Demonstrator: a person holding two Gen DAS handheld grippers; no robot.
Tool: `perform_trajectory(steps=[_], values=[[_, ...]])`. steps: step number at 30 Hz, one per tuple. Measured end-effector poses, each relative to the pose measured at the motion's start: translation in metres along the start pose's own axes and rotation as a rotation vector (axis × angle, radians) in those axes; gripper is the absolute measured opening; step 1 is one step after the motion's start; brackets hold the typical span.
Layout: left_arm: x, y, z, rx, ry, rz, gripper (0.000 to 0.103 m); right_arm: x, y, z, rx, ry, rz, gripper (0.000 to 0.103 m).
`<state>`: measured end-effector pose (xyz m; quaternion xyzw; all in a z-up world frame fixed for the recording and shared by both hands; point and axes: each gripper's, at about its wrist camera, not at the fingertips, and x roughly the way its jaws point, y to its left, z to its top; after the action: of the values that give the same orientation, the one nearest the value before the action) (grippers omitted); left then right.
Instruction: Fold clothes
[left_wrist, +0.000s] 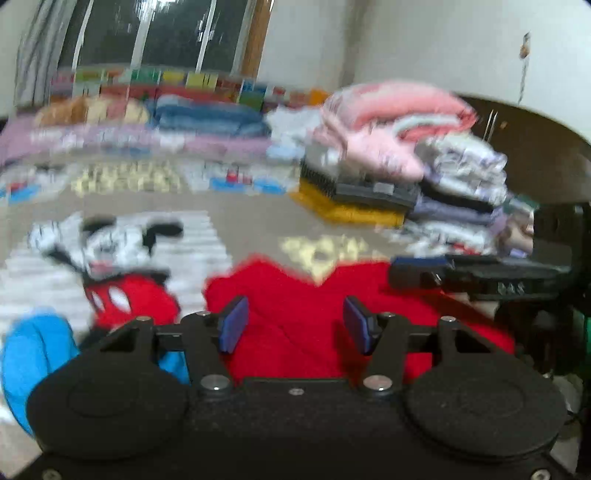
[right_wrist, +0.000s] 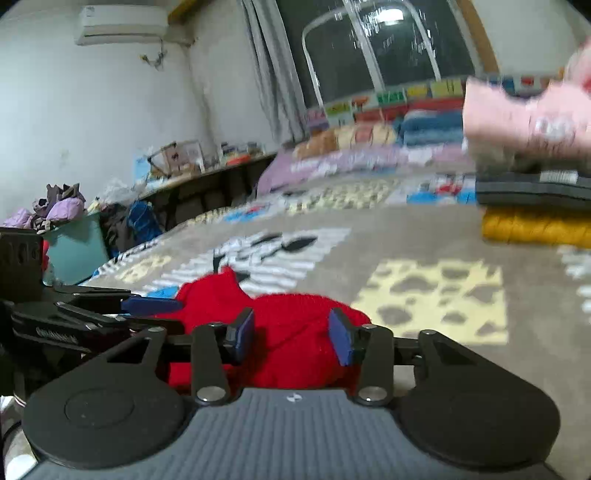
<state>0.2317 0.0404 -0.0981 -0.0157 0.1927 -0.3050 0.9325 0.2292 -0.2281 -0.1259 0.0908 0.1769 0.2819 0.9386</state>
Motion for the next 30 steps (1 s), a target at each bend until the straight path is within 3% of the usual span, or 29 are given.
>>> perform_trajectory(steps=[3,6,9,12,15,18,21,27,30], values=[[0.003,0.0,0.006,0.04,-0.037,-0.017,0.056,-0.015,0.013,0.009,-0.069,-0.032,0.041,0.05],[0.019,-0.002,-0.001,0.094,0.013,-0.019,0.056,-0.021,0.027,0.005,-0.157,-0.009,0.072,0.053],[0.036,0.007,-0.011,0.044,0.12,-0.013,0.058,-0.018,0.03,-0.008,-0.165,0.07,0.106,0.054],[0.034,0.023,-0.012,-0.081,0.124,-0.046,0.059,-0.02,0.027,-0.015,-0.165,0.101,0.112,0.054],[0.041,0.022,-0.015,-0.088,0.134,-0.038,0.06,-0.017,0.023,-0.019,-0.142,0.116,0.13,0.054],[0.041,0.027,-0.016,-0.115,0.128,-0.048,0.06,-0.017,0.022,-0.022,-0.134,0.11,0.133,0.054],[0.034,0.017,-0.016,-0.077,0.106,-0.027,0.061,-0.021,0.027,-0.024,-0.153,0.089,0.12,0.054],[-0.007,-0.008,-0.011,-0.02,-0.006,0.028,0.059,-0.054,0.048,-0.017,-0.217,-0.022,0.039,0.054],[-0.025,-0.025,-0.014,0.017,-0.025,0.02,0.059,-0.069,0.06,-0.014,-0.241,-0.027,0.028,0.054]])
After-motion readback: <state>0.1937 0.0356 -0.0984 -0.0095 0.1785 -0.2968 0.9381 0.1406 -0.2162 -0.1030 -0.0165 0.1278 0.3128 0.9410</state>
